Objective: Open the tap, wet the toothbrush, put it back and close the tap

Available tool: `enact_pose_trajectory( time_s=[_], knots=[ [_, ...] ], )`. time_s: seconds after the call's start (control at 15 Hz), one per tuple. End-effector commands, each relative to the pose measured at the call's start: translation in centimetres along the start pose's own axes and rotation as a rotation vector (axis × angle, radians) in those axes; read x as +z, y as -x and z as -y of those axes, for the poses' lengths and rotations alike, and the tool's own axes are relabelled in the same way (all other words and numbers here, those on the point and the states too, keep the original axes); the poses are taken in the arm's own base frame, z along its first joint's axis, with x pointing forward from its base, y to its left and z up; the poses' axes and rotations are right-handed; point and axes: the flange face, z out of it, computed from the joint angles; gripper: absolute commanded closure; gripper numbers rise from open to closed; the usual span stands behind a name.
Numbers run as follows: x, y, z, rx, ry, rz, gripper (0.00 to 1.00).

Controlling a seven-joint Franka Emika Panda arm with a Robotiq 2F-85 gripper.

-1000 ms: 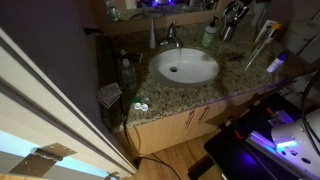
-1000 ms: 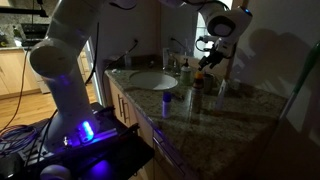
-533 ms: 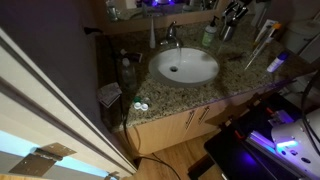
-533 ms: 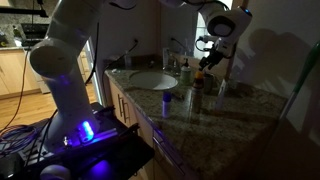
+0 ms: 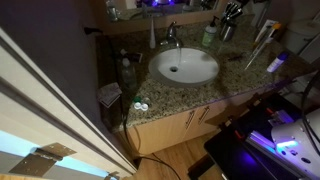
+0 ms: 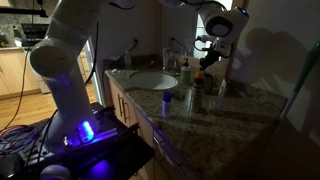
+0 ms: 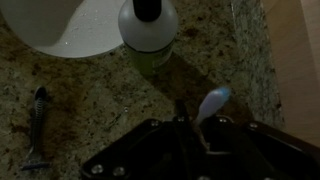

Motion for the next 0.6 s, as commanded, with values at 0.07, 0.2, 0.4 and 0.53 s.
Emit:
enact_pose_trajectory(
  time_s=[0.07, 0.2, 0.4, 0.53],
  knots=[
    [-0.4, -1.1, -0.4, -0.004, -0.009, -0.019, 1.00],
    [-0.6, -1.1, -0.5, -0.006, -0.011, -0.016, 0.98],
    [-2.7, -0.3, -0.9, -0.052, -0.040, 0.004, 0.98],
    [-4.8, 0.1, -1.6, -0.100, -0.050, 0.011, 0.98]
  ],
)
